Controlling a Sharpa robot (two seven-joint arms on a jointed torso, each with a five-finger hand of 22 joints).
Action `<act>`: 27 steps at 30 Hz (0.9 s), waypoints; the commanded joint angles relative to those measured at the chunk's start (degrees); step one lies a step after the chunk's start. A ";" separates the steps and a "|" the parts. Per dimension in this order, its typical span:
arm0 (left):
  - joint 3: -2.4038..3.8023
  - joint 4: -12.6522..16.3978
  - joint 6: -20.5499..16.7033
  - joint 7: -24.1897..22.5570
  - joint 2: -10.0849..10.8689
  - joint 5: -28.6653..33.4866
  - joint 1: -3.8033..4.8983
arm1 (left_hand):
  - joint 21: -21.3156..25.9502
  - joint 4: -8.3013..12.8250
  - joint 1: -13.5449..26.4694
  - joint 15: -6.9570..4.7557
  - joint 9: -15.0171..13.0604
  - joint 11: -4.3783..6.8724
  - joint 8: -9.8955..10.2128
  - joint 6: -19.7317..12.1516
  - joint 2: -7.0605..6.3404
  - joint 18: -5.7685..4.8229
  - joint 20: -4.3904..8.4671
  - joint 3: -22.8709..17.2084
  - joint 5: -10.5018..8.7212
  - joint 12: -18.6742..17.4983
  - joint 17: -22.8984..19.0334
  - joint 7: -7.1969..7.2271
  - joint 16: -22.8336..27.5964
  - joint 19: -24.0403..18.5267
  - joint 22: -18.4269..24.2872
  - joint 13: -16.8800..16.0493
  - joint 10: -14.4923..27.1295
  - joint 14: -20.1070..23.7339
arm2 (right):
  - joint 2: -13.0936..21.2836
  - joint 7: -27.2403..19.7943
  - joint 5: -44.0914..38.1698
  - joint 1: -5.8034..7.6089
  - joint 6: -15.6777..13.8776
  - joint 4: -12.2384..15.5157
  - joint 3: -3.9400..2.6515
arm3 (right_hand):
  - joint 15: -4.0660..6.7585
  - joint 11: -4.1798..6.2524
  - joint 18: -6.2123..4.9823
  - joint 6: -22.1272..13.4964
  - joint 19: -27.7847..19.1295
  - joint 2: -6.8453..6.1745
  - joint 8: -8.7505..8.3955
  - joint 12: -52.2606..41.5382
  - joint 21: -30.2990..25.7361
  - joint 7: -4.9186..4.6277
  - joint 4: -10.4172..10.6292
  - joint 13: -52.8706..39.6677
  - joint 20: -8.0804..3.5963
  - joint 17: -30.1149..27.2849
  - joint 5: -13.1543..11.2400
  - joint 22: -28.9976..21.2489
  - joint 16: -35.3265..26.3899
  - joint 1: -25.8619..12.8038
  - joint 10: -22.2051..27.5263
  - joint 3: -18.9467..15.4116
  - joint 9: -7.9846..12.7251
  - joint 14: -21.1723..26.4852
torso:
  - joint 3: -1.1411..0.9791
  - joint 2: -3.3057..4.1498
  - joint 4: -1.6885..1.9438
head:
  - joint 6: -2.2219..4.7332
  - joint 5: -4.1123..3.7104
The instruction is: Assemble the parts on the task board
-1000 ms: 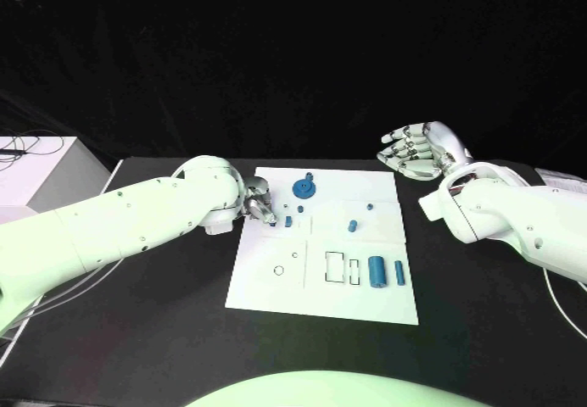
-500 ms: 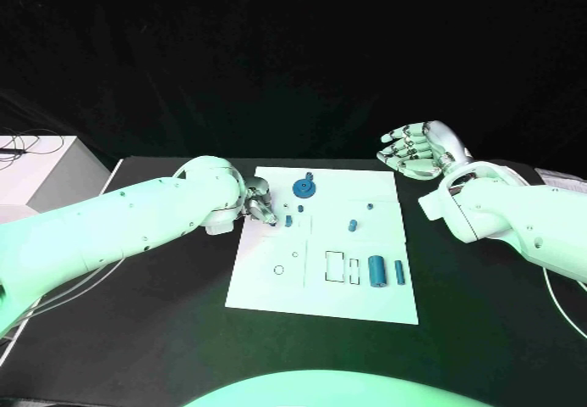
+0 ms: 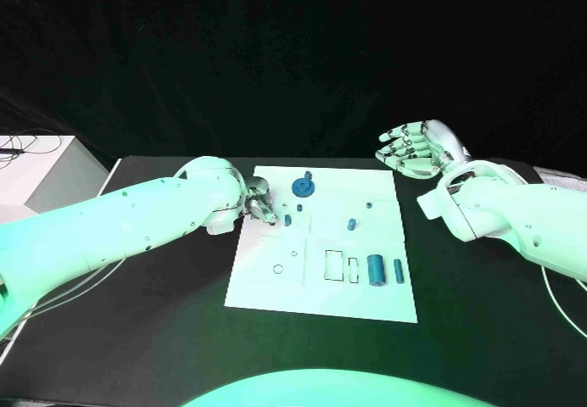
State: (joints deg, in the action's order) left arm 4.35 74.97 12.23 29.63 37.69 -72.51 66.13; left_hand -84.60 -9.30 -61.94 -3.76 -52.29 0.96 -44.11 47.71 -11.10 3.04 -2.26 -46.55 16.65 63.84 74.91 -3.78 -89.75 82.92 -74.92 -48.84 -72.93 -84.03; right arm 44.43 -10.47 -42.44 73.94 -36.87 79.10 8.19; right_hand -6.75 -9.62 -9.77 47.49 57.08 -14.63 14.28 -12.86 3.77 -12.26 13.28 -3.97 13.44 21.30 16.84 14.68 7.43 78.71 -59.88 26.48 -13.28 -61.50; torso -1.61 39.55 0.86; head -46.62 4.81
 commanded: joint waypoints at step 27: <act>-0.28 -0.15 -1.18 -0.52 0.16 2.50 -0.40 | 1.28 -0.82 3.74 -0.05 1.71 -0.39 3.35 0.33 -2.31 -0.13 -0.21 12.75 -1.62 -3.04 13.82 0.26 0.64 -0.96 -3.52 4.55 2.88 -5.51 | 0.34 -0.02 -0.19 -0.07 1.66 0.07 -0.03 | -0.81 -0.53 -0.68 -0.41 -1.45 0.39 -0.76 0.56 -0.30 -1.74 -0.34 0.30 0.46 -0.80 0.36 -1.63 -0.89 -0.44 0.82 -0.78 0.32 0.39 | 0.07 -0.01 0.04 | -0.05 0.17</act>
State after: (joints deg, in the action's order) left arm 4.27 74.58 11.01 29.54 37.94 -70.47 66.04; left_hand -83.66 -10.08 -57.82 -3.76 -50.55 0.73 -40.57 48.14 -13.22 3.04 -2.46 -34.05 15.35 60.99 74.91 -3.18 -89.51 82.28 -74.91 -44.33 -70.32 -84.04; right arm 44.76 -10.33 -42.44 73.92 -36.25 79.09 8.19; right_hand -7.16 -10.15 -9.78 47.49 56.12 -14.40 13.83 -12.62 3.77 -12.26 12.89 -3.75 13.92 20.55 16.84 13.08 6.76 78.48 -59.35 26.09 -13.04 -61.09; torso -1.57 39.48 0.92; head -46.73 5.00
